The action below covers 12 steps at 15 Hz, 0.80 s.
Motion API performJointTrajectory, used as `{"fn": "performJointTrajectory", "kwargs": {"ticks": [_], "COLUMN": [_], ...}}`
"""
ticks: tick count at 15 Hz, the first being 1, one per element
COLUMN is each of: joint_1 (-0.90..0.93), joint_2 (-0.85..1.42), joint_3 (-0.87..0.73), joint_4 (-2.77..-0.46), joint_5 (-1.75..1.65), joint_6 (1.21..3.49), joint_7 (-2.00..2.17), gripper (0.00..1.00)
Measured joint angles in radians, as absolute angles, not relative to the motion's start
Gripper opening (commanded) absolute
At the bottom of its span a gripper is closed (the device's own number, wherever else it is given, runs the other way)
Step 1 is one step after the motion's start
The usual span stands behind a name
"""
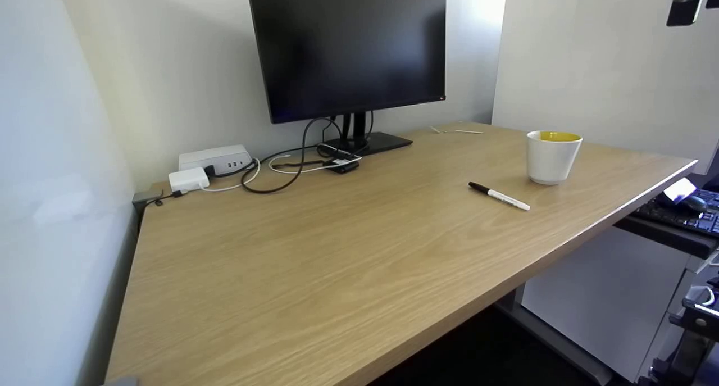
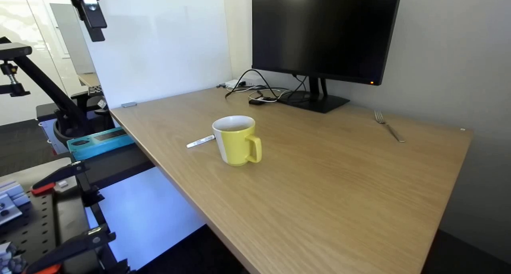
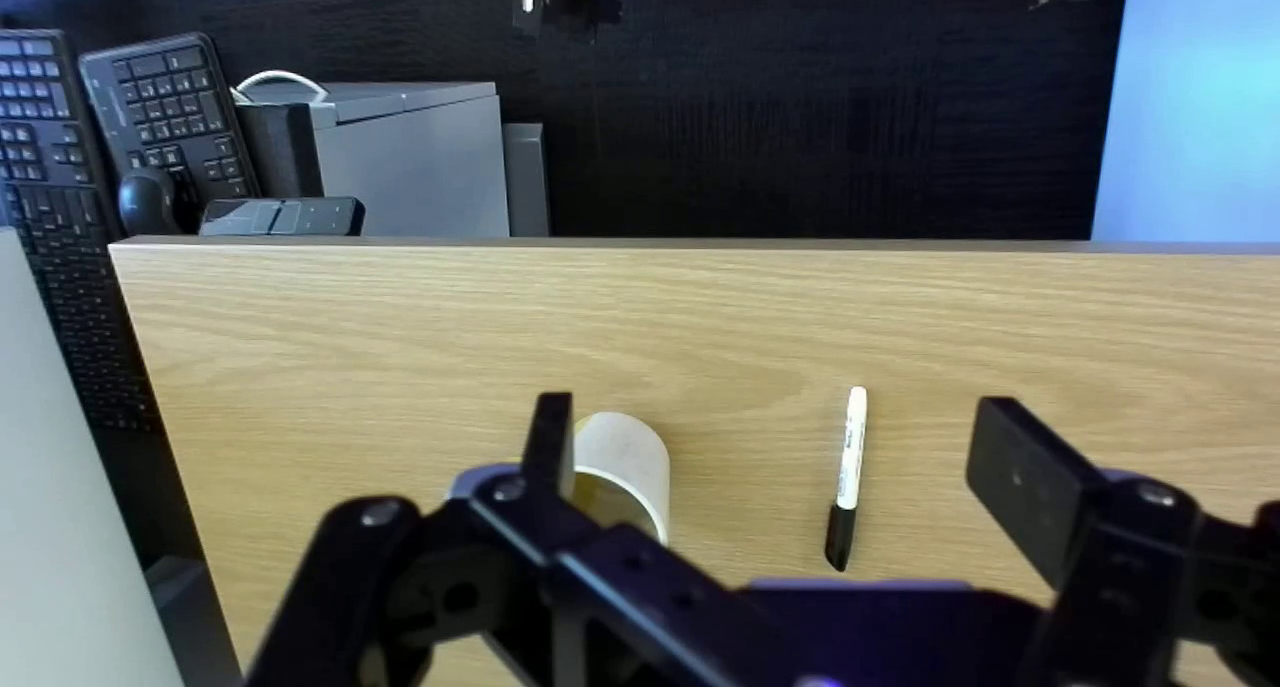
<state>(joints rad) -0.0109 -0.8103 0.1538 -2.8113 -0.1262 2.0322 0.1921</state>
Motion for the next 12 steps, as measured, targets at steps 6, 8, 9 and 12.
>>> {"fn": "performJointTrajectory", "kwargs": {"ticks": [6, 8, 9, 12], "joint_1": [-0.011, -0.011, -0.011, -0.012], "joint_2": [-0.81, -0.802, -0.792, -0.72], "joint_3": [0.153, 0.146, 0.141, 0.119], "joint_4": [-2.808, -2.799, -2.793, -2.765], "joint_5": [-0.128, -0.136, -0.142, -0.148], "joint_6": [2.035, 2.044, 2.053, 2.09], "joint_7": [0.192, 0.191, 0.19, 0.165], "gripper": [1.0, 1.0, 1.0, 1.0]}}
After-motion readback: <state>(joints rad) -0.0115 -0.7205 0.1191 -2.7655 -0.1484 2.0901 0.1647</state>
